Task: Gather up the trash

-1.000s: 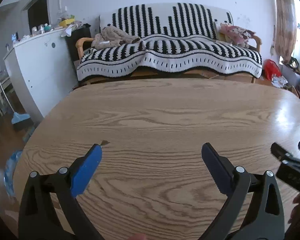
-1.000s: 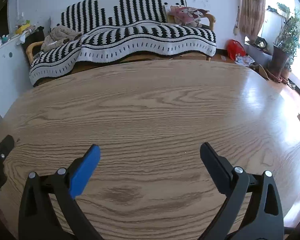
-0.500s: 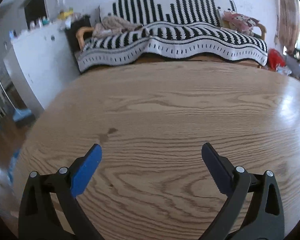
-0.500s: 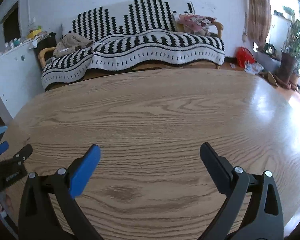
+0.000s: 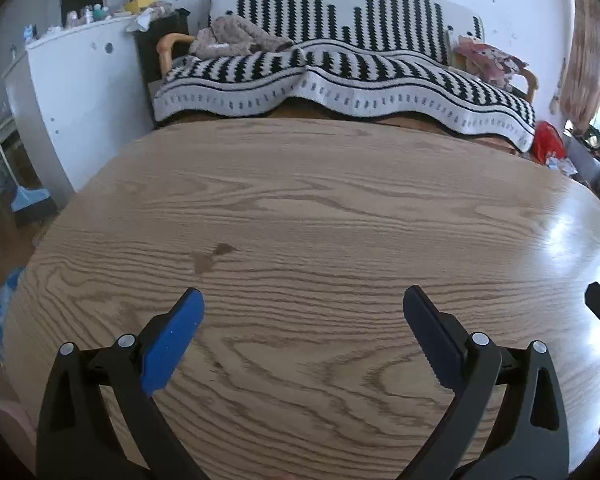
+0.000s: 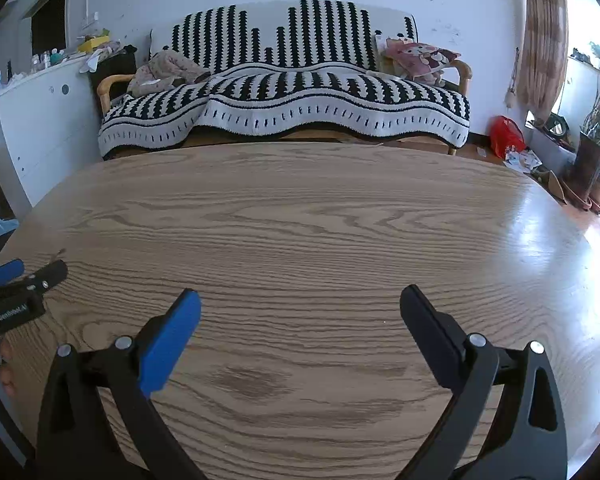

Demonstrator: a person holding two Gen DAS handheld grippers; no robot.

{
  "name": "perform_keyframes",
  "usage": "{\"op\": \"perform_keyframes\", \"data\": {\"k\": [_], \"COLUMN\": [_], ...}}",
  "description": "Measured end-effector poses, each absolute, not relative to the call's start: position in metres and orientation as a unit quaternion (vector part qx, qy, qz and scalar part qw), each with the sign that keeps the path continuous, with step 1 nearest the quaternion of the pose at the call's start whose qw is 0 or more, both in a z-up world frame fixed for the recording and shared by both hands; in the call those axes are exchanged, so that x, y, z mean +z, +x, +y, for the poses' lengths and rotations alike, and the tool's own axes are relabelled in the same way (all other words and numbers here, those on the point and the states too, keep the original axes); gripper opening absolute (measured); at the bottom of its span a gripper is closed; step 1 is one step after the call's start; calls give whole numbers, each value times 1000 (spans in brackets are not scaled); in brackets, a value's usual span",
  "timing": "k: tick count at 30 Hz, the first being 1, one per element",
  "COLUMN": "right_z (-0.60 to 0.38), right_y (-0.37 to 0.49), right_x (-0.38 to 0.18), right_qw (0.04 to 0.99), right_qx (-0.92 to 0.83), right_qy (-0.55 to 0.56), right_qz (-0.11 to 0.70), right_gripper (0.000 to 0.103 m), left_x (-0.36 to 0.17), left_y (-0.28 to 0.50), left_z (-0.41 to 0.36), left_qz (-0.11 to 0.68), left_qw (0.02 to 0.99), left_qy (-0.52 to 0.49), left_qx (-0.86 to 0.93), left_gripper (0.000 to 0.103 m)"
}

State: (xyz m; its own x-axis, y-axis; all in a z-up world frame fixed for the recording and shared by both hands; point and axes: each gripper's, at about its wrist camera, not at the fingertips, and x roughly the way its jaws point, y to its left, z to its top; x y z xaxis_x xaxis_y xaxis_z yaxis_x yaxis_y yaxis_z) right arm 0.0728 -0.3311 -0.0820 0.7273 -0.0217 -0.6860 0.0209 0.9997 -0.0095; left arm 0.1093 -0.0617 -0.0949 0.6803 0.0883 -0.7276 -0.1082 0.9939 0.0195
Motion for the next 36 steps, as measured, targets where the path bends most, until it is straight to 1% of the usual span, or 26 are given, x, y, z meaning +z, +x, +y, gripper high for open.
{"op": "perform_keyframes", "data": {"k": [5, 26, 36], "right_z": [-338, -352, -354], "right_y": [74, 73, 73], "right_x": [-84, -85, -86], "right_qw": [927, 926, 925], "right_qx": [-23, -33, -34], "right_qy": [12, 31, 37], "right_qz": [373, 375, 377], "right_gripper": [96, 96, 96], "left_x": [-97, -99, -96], "left_y": [111, 112, 108], "left_z": [-54, -55, -63], "left_qz": [405, 412, 402], "left_qw": [912, 909, 915], "left_qy": [-28, -30, -33], "left_qx": [59, 54, 27], "left_gripper": [97, 97, 97]}}
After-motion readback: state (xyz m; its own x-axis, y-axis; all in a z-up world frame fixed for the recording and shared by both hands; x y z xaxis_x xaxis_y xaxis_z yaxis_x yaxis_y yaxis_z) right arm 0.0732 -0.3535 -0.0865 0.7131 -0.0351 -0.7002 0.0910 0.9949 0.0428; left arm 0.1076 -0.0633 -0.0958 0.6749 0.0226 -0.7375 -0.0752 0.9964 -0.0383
